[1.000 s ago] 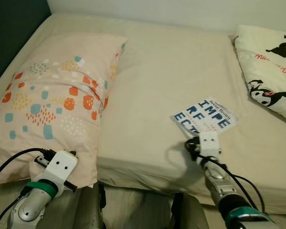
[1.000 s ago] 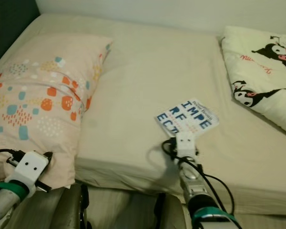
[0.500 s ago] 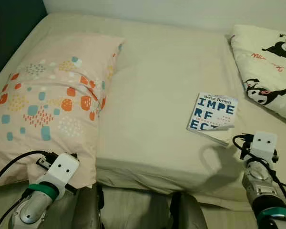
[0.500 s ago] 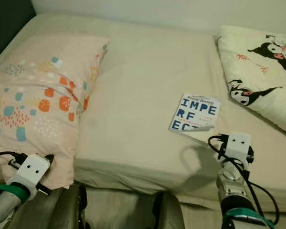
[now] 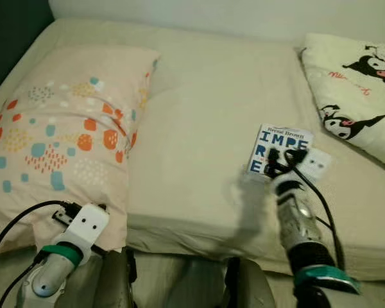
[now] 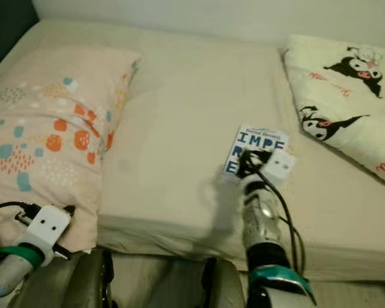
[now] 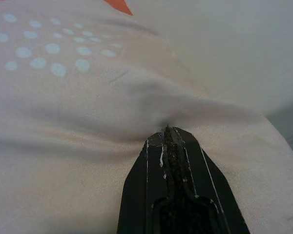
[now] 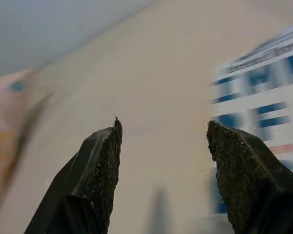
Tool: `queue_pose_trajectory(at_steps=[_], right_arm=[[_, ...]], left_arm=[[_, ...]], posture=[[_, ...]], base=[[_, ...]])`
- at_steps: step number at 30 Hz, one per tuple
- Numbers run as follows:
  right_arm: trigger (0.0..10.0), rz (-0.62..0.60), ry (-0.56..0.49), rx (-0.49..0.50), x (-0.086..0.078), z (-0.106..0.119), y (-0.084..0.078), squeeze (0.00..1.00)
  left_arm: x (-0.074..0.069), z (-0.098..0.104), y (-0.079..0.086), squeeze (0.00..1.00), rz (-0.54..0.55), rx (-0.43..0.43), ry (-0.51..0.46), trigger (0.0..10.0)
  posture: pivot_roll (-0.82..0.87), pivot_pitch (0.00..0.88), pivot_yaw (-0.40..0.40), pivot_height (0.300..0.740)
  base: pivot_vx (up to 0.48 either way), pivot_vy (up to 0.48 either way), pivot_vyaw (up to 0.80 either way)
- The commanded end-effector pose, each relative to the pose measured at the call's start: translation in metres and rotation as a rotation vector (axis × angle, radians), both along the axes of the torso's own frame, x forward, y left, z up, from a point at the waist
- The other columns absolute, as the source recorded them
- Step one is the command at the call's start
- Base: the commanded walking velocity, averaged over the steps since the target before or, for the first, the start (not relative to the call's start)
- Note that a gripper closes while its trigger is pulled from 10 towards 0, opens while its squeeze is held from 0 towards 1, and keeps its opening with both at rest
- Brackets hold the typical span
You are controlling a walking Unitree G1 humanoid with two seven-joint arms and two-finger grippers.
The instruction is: Clean up the room
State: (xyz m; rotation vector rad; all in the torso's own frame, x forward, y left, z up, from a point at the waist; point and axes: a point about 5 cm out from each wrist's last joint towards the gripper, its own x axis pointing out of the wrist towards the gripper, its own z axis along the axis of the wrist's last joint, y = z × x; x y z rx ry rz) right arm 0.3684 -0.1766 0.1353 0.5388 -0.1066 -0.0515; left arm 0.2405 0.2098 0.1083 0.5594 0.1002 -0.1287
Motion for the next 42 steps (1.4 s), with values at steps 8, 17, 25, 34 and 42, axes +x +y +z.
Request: queue_pose_trajectory(at_steps=[8, 17, 25, 34, 42], right_arm=[[10.0, 0.013, 0.133, -0.061, -0.01, -0.03, 0.009, 0.0], [10.0, 0.119, 0.12, -0.388, -0.036, -0.045, 0.035, 0.0], [10.0, 0.064, 0.23, -0.43, -0.056, -0.071, 0.035, 0.0], [10.0, 0.017, 0.277, -0.44, -0.056, -0.074, 0.027, 0.0], [10.0, 0.02, 0.286, -0.458, -0.055, -0.075, 0.03, 0.0]], left_arm=[[-0.002, -0.007, 0.001, 0.0, 0.008, 0.0, 0.025, 10.0], [0.02, 0.0, -0.009, 0.0, 0.03, -0.107, -0.017, 10.0], [0.041, 0.003, -0.024, 0.0, 0.021, -0.128, -0.042, 10.0], [0.047, -0.006, -0.025, 0.0, 0.063, -0.158, -0.033, 10.0], [0.044, -0.013, -0.02, 0.0, 0.099, -0.17, -0.023, 10.0]], posture=[[0.23, 0.12, -0.052, 0.559], [0.19, 0.07, -0.042, 0.559], [0.15, 0.023, -0.043, 0.579], [0.14, 0.0, -0.045, 0.624], [0.14, 0.0, -0.05, 0.659]], base=[[0.0, 0.0, 0.0], [0.0, 0.0, 0.0], [0.0, 0.0, 0.0], [0.0, 0.0, 0.0], [0.0, 0.0, 0.0]])
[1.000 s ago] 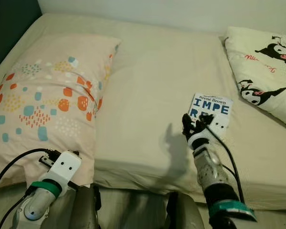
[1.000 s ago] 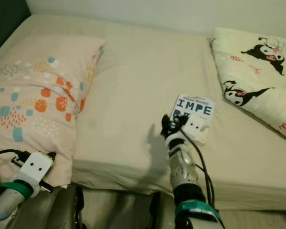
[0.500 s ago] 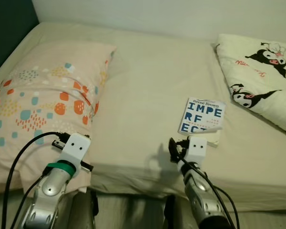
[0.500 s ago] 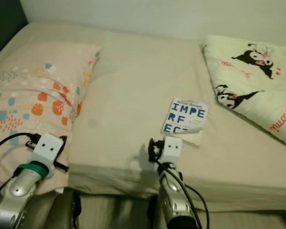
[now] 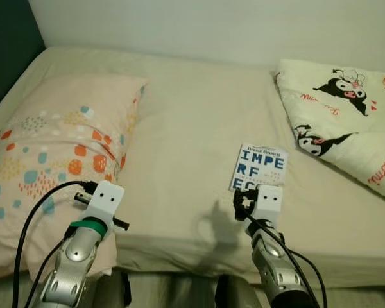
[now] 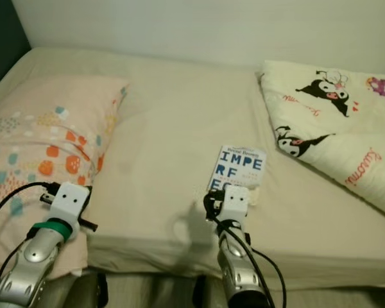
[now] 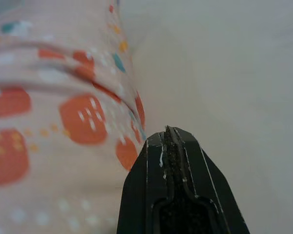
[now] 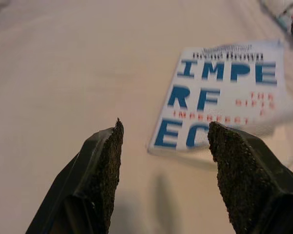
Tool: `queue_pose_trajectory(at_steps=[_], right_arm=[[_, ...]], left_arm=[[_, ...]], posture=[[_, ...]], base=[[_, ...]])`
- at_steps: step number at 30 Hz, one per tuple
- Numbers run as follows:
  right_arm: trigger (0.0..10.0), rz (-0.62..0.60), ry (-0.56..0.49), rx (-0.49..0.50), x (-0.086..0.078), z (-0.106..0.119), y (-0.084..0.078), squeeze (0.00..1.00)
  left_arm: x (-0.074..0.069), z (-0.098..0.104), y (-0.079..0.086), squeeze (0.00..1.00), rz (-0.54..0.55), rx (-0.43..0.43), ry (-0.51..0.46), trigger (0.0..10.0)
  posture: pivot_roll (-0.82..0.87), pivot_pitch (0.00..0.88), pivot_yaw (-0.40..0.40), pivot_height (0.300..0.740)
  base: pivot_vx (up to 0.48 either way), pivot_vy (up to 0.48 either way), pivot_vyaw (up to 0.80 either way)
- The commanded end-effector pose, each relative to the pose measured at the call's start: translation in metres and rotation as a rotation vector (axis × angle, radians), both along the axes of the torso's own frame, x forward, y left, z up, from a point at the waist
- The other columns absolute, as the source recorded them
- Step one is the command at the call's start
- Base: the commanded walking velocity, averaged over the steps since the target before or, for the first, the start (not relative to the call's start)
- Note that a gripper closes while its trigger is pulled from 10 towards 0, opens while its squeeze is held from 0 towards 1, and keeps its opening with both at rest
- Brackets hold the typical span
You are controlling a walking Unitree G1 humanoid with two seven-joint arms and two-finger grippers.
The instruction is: Clean up the room
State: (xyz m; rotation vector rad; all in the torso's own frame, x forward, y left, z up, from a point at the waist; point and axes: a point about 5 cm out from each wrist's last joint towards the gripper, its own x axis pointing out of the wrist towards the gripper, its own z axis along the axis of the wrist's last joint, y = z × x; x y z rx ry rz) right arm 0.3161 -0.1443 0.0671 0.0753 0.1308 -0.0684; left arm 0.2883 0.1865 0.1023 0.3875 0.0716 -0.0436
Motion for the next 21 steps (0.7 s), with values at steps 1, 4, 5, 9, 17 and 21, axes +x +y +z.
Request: queue_pose_trajectory(at_steps=[1, 4, 5, 9, 17, 21], right_arm=[[10.0, -0.014, 0.039, -0.007, -0.004, -0.008, -0.003, 0.0], [10.0, -0.018, 0.047, -0.011, -0.005, -0.01, -0.004, 0.0], [10.0, -0.016, 0.053, -0.016, -0.005, -0.012, -0.004, 0.0], [10.0, -0.013, 0.068, -0.028, -0.007, -0.015, -0.005, 0.0], [10.0, -0.035, 0.105, -0.046, -0.01, -0.024, -0.007, 0.0], [10.0, -0.06, 0.115, -0.043, -0.014, -0.027, -0.01, 0.0]], left_arm=[[-0.006, -0.01, 0.005, 0.0, 0.021, -0.001, 0.026, 10.0], [-0.01, -0.013, 0.007, 0.0, 0.03, 0.0, 0.034, 10.0], [-0.011, -0.015, 0.01, 0.0, 0.049, -0.012, 0.041, 10.0], [-0.013, -0.019, 0.015, 0.0, 0.091, -0.042, 0.047, 10.0], [-0.005, -0.018, 0.013, 0.0, 0.083, -0.056, 0.041, 10.0], [0.001, -0.016, 0.011, 0.0, 0.057, -0.051, 0.045, 10.0]], posture=[[0.14, 0.0, -0.048, 0.664], [0.14, 0.0, -0.048, 0.679], [0.13, 0.0, -0.048, 0.684], [0.13, 0.0, -0.051, 0.699], [0.13, 0.0, -0.024, 0.734], [0.12, 0.0, -0.001, 0.74]], base=[[0.0, 0.0, 0.0], [0.0, 0.0, 0.0], [0.0, 0.0, 0.0], [0.0, 0.0, 0.0], [0.0, 0.0, 0.0], [0.0, 0.0, 0.0]])
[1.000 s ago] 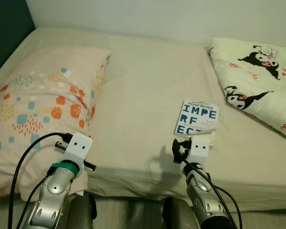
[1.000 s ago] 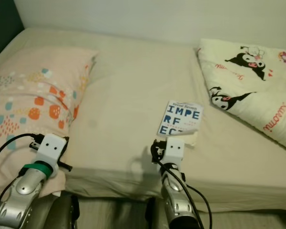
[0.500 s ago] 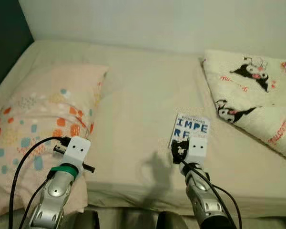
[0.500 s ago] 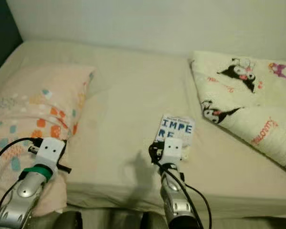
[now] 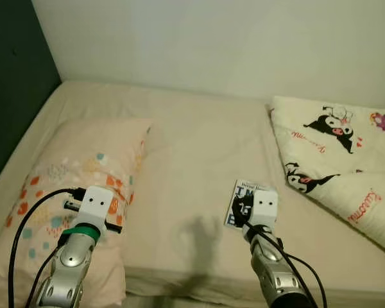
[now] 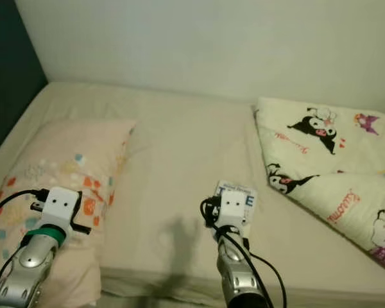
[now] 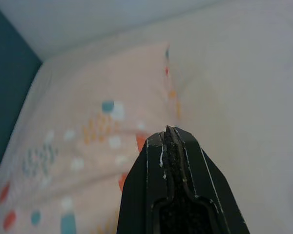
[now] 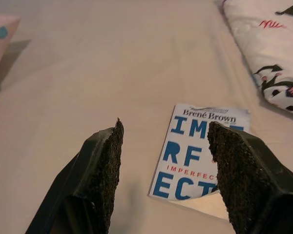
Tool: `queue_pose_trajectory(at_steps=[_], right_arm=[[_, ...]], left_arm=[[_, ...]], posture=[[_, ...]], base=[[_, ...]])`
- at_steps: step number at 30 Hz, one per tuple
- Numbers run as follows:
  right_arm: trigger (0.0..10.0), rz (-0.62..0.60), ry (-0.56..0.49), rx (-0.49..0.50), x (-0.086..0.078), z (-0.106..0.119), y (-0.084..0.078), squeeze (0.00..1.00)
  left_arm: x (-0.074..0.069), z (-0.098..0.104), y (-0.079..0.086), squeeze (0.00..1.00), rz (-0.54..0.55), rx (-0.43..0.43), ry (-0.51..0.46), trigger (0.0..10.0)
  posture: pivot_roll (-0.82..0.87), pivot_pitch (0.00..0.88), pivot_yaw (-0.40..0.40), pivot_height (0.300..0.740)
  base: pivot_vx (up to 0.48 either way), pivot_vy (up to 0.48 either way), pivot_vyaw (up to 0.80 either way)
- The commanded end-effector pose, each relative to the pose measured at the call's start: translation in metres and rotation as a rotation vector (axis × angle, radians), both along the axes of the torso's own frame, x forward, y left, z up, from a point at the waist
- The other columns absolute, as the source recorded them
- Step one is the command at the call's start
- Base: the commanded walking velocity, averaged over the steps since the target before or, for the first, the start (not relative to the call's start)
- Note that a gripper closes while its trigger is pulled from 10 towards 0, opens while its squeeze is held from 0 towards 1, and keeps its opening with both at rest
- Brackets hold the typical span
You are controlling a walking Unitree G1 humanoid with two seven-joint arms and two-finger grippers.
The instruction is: Clean up the room
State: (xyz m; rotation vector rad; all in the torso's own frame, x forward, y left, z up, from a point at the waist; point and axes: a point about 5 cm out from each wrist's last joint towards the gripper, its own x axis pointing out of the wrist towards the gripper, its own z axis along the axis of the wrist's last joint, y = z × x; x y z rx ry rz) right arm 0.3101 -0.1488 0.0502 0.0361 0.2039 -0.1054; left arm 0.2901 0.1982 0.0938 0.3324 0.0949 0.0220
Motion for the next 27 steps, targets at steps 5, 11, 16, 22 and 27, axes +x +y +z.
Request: queue_pose_trajectory(at_steps=[5, 11, 16, 22, 27], right_arm=[[10.0, -0.039, 0.051, -0.004, -0.01, -0.013, -0.007, 0.0], [10.0, -0.017, 0.129, 0.002, -0.013, -0.027, -0.006, 0.0], [10.0, -0.024, 0.26, -0.04, -0.02, -0.048, -0.014, 0.0], [10.0, 0.022, 0.523, -0.107, -0.04, -0.079, -0.014, 0.0], [10.0, 0.11, 0.578, -0.127, -0.042, -0.083, -0.006, 0.0]], left_arm=[[0.005, -0.004, 0.0, 0.0, -0.012, -0.004, 0.026, 10.0], [0.002, -0.024, -0.002, 0.0, 0.004, -0.051, 0.099, 10.0], [0.002, -0.055, -0.015, 0.0, -0.026, -0.044, 0.227, 10.0], [-0.009, -0.097, -0.031, 0.0, -0.092, -0.01, 0.468, 10.0], [-0.014, -0.106, -0.028, 0.0, -0.088, 0.001, 0.542, 10.0]], posture=[[0.13, 0.0, -0.01, 0.74], [0.13, 0.0, -0.022, 0.74], [0.13, 0.0, -0.06, 0.74], [0.12, 0.0, -0.072, 0.74], [0.13, 0.0, -0.08, 0.74]], base=[[0.0, 0.0, 0.0], [0.0, 0.0, 0.0], [0.0, 0.0, 0.0], [0.0, 0.0, 0.0], [0.0, 0.0, 0.0]])
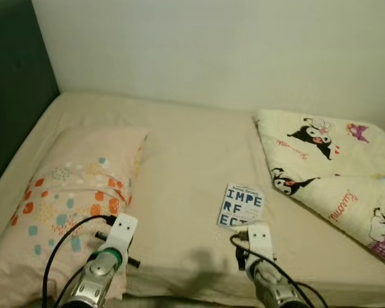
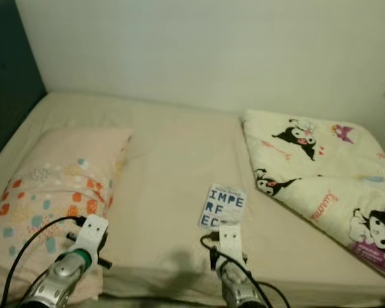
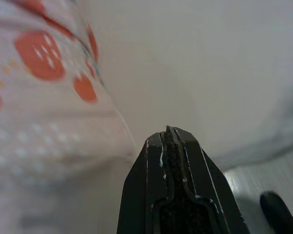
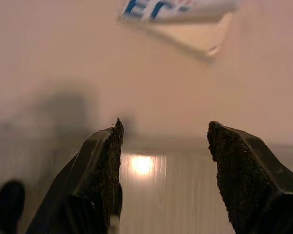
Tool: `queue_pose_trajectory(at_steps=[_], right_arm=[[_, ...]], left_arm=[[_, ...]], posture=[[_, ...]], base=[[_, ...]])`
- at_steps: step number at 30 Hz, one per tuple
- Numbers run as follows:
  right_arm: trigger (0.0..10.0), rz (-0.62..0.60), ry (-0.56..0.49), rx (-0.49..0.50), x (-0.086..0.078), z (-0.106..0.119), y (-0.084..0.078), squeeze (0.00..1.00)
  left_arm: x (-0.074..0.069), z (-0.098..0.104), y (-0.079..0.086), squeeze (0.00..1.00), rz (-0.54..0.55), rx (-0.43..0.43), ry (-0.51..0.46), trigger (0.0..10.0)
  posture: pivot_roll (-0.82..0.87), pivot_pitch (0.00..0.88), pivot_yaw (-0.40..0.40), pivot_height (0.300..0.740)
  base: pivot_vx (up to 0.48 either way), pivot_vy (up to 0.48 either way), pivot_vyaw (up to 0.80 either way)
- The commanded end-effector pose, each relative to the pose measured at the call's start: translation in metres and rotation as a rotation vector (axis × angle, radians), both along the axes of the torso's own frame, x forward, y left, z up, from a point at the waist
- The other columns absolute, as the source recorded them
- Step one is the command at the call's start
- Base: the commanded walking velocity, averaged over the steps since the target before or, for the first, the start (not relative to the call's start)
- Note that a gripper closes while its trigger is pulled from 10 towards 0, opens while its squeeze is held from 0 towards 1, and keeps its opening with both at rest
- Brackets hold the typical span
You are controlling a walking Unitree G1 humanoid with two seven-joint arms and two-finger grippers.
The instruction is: Clean up the room
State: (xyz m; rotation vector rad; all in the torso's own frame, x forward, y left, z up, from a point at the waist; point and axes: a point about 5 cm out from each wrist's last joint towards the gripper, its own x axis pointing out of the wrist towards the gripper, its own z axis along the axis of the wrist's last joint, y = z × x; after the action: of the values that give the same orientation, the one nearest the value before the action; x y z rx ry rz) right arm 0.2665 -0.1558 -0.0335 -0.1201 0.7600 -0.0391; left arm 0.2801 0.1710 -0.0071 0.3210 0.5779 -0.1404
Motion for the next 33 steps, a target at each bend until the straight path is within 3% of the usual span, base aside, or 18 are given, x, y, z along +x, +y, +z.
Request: queue_pose_trajectory(at_steps=[1, 4, 9, 10, 11, 13, 18, 25, 26, 33], right_arm=[[10.0, 0.025, 0.016, -0.005, 0.001, 0.0, 0.001, 0.0], [10.0, 0.019, -0.01, -0.002, 0.007, 0.004, 0.001, 0.0], [10.0, -0.002, -0.017, 0.016, 0.008, 0.005, 0.0, 0.0], [10.0, -0.013, -0.018, 0.016, 0.008, 0.005, -0.001, 0.0], [10.0, -0.013, -0.018, 0.016, 0.008, 0.005, -0.001, 0.0], [10.0, -0.038, -0.017, 0.005, 0.007, 0.004, -0.003, 0.0], [10.0, -0.082, -0.023, 0.004, 0.004, 0.002, -0.005, 0.0], [10.0, -0.079, -0.025, -0.002, 0.002, 0.001, -0.006, 0.0], [10.0, -0.036, -0.027, -0.011, 0.004, 0.002, -0.003, 0.0], [10.0, 0.01, -0.023, -0.019, 0.004, 0.002, 0.0, 0.0]], left_arm=[[-0.004, -0.005, -0.001, 0.0, -0.014, 0.014, 0.04, 10.0], [0.0, -0.004, 0.004, 0.0, 0.042, 0.011, 0.004, 10.0], [0.002, -0.004, 0.005, 0.0, 0.04, 0.027, -0.007, 10.0], [0.003, -0.003, 0.005, 0.0, 0.031, 0.036, -0.012, 10.0], [0.003, -0.003, 0.005, 0.0, 0.031, 0.036, -0.012, 10.0], [0.006, -0.001, 0.005, 0.0, -0.006, 0.053, -0.016, 10.0], [0.008, 0.001, 0.002, 0.0, -0.062, 0.068, -0.026, 10.0], [0.009, 0.0, 0.0, 0.0, -0.056, 0.066, -0.031, 10.0], [0.009, 0.0, 0.0, 0.0, -0.038, 0.067, -0.038, 10.0], [0.007, -0.001, 0.0, 0.0, 0.005, 0.057, -0.047, 10.0]], posture=[[0.13, 0.0, -0.08, 0.74], [0.14, 0.0, -0.033, 0.74], [0.14, 0.0, -0.033, 0.74], [0.16, 0.0, 0.058, 0.74], [0.16, 0.0, 0.058, 0.74], [0.14, 0.004, 0.133, 0.74], [0.11, 0.019, 0.173, 0.74], [0.1, 0.038, 0.146, 0.74], [0.11, 0.062, 0.1, 0.74], [0.11, 0.07, 0.056, 0.74]], base=[[0.0, 0.0, 0.0], [0.0, 0.0, 0.0], [0.0, 0.0, 0.0], [0.0, 0.0, 0.0], [0.0, 0.0, 0.0], [0.0, 0.0, 0.0], [0.0, 0.0, 0.0], [0.0, 0.0, 0.0], [0.0, 0.0, 0.0], [0.0, 0.0, -0.8]])
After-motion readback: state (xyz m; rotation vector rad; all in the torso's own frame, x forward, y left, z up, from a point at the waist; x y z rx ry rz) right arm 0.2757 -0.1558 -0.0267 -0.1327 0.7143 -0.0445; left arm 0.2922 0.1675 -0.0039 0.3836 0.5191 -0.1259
